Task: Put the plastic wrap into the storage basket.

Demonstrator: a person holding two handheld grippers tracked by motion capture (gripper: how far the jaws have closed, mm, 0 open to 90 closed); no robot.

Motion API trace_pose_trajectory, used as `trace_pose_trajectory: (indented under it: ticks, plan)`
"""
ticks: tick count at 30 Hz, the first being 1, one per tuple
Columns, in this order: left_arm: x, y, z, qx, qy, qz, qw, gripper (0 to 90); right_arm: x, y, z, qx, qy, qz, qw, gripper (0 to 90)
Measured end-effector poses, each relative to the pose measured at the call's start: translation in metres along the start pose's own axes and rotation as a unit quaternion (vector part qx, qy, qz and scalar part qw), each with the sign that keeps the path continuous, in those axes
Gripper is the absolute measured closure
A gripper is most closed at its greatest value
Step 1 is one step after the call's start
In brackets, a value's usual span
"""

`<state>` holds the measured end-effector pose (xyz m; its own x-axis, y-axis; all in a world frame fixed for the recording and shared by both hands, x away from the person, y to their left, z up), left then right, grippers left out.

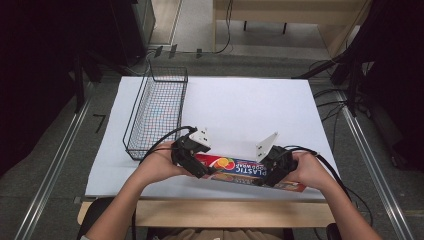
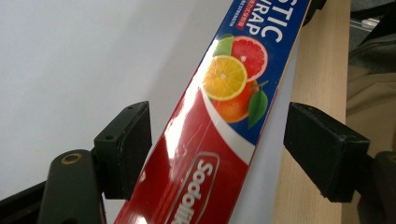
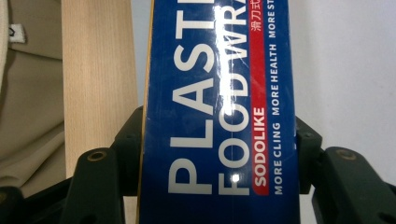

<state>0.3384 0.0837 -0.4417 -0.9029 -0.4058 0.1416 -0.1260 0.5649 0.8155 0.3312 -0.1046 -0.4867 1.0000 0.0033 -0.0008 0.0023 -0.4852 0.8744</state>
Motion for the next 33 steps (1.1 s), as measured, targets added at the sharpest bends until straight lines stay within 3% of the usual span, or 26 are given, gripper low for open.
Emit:
trace_pose_trajectory:
  ticks: [4, 10, 11, 15, 21, 23, 28, 33]
  plan:
    - [0.006, -0.007, -0.001, -0.014, -0.019, 0.004, 0.9997, 24.5, -0.002, -0.001, -0.004, 0.000, 0.005, -0.004, 1.0000, 40.9]
    - [0.012, -0.017, -0.005, -0.022, -0.032, 0.004, 0.9993, 23.7, -0.005, -0.001, -0.010, -0.007, 0.014, -0.004, 0.9999, 40.9]
    - [0.012, -0.018, -0.005, -0.029, -0.035, 0.006, 0.9990, 23.7, -0.004, 0.000, -0.013, -0.001, 0.026, 0.001, 0.9997, 40.9]
    - [0.018, -0.026, -0.006, -0.038, -0.053, 0.007, 0.9979, 23.6, -0.005, 0.001, -0.018, 0.004, 0.027, 0.000, 0.9996, 40.9]
    - [0.022, -0.032, -0.007, -0.048, -0.056, 0.009, 0.9972, 23.5, -0.008, 0.001, -0.026, 0.004, 0.035, 0.000, 0.9994, 40.9]
    - [0.025, -0.035, -0.007, -0.054, -0.064, 0.007, 0.9965, 22.7, -0.008, 0.002, -0.031, 0.006, 0.047, 0.010, 0.9988, 40.8]
    - [0.028, -0.037, -0.007, -0.059, -0.080, 0.007, 0.9950, 24.4, -0.012, 0.000, -0.037, 0.002, 0.052, 0.003, 0.9986, 40.9]
    - [0.029, -0.046, -0.002, -0.081, -0.084, -0.012, 0.9931, 21.7, -0.014, -0.004, -0.039, -0.003, 0.057, 0.010, 0.9983, 40.9]
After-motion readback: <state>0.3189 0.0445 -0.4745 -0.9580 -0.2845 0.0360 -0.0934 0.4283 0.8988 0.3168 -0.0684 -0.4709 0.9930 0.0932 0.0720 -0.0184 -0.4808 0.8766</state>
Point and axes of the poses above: each handheld gripper's, and its own axes: y roughly backward along the jaws, z roughly out of its underside, x roughly to its right, the point moved 8 cm from there along -y, roughly forward along the jaws, and after that the axes turned 8 degrees about y, right-handed, at the moved point
